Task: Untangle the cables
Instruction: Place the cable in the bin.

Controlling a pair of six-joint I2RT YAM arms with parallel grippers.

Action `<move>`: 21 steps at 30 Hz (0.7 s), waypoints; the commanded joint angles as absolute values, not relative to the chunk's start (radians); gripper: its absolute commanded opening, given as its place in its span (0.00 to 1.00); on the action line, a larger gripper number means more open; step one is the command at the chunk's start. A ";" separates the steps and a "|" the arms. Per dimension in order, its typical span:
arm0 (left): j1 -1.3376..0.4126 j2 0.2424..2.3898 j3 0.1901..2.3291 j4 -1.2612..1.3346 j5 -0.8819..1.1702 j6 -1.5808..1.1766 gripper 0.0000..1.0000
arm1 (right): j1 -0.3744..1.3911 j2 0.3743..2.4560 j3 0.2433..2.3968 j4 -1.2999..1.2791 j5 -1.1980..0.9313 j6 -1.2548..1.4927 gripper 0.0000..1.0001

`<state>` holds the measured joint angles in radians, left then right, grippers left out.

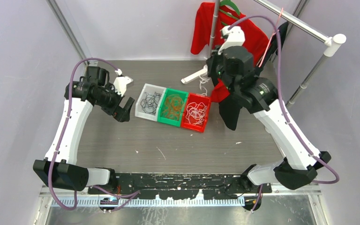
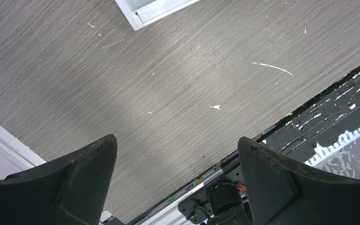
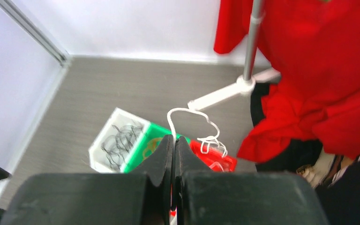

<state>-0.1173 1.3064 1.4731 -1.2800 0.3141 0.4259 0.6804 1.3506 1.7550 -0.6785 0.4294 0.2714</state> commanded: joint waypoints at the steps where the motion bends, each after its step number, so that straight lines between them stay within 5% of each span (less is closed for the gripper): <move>1: -0.112 1.285 1.489 -1.272 0.325 0.426 1.00 | 0.678 1.307 1.855 -0.618 0.454 0.220 0.01; 14: -0.112 1.284 1.494 -1.273 0.333 0.418 1.00 | 0.677 1.275 1.678 -0.561 0.508 0.195 0.01; 21: -0.112 1.285 1.475 -1.245 0.347 0.416 0.99 | 0.664 1.473 2.113 -0.583 0.634 0.040 0.01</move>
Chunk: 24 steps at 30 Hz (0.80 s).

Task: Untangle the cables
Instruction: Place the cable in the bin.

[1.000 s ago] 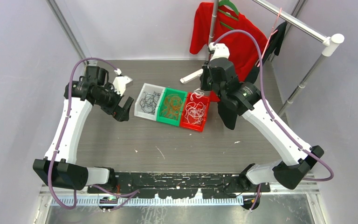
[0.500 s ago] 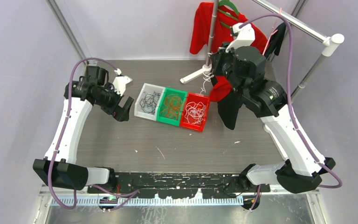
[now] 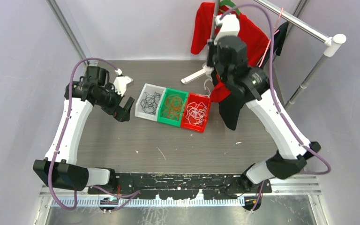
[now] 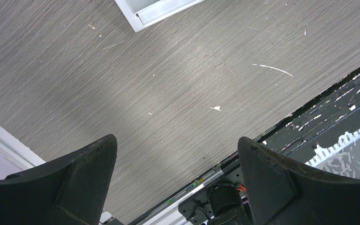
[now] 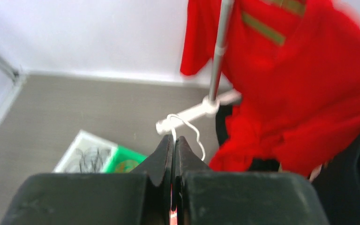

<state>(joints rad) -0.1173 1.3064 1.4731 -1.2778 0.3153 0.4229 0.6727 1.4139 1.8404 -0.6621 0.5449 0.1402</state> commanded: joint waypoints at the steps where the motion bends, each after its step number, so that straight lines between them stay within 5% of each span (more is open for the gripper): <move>1: -0.112 1.288 1.474 -1.245 0.348 0.414 1.00 | 0.663 1.482 2.180 -0.578 0.631 0.039 0.01; 6: -0.112 1.294 1.472 -1.253 0.353 0.409 0.99 | 0.663 1.464 2.220 -0.538 0.638 0.024 0.01; 24: -0.110 1.287 1.471 -1.251 0.337 0.412 1.00 | 0.663 1.296 1.681 -0.483 0.533 0.187 0.01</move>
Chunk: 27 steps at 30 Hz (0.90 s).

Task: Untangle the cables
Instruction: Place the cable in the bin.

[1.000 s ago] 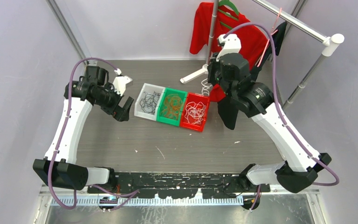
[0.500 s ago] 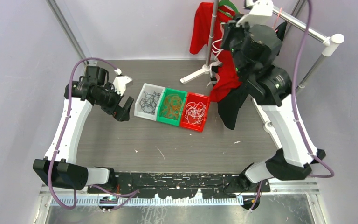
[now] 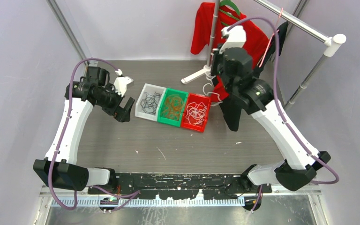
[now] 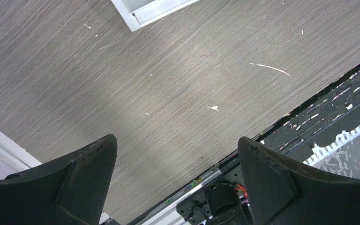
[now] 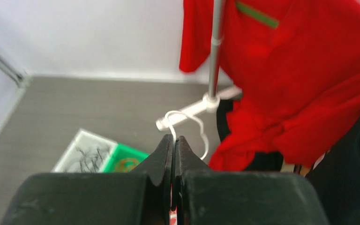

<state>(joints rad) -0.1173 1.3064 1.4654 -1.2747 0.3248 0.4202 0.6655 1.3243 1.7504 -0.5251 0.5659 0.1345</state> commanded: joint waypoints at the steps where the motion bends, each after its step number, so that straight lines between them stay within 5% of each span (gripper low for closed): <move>1: -0.110 1.287 1.472 -1.251 0.336 0.411 0.99 | 0.663 1.297 1.665 -0.482 0.529 0.194 0.01; 27: -0.097 1.278 1.438 -1.230 0.328 0.415 1.00 | 0.663 1.344 1.316 -0.415 0.424 0.365 0.01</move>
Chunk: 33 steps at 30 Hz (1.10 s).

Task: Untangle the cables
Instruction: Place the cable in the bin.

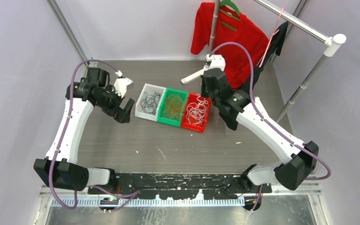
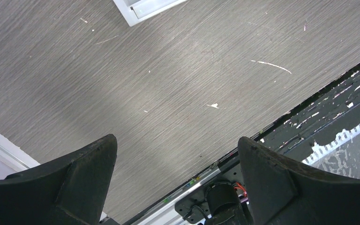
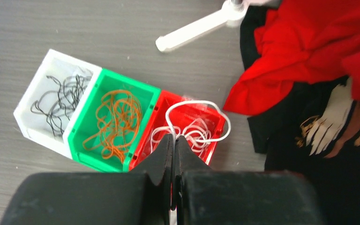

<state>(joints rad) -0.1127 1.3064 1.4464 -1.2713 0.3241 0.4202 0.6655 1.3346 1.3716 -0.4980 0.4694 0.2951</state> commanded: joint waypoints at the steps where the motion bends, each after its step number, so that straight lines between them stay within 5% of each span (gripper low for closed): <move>1: -0.095 1.278 1.437 -1.227 0.327 0.416 1.00 | 0.664 1.359 1.301 -0.408 0.413 0.378 0.01; 30: -0.021 1.278 1.443 -1.248 0.348 0.450 0.99 | 0.622 1.823 1.217 -0.291 0.343 0.437 0.01; 33: -0.017 1.278 1.451 -1.241 0.336 0.432 0.99 | 0.622 1.817 1.256 -0.337 0.335 0.432 0.17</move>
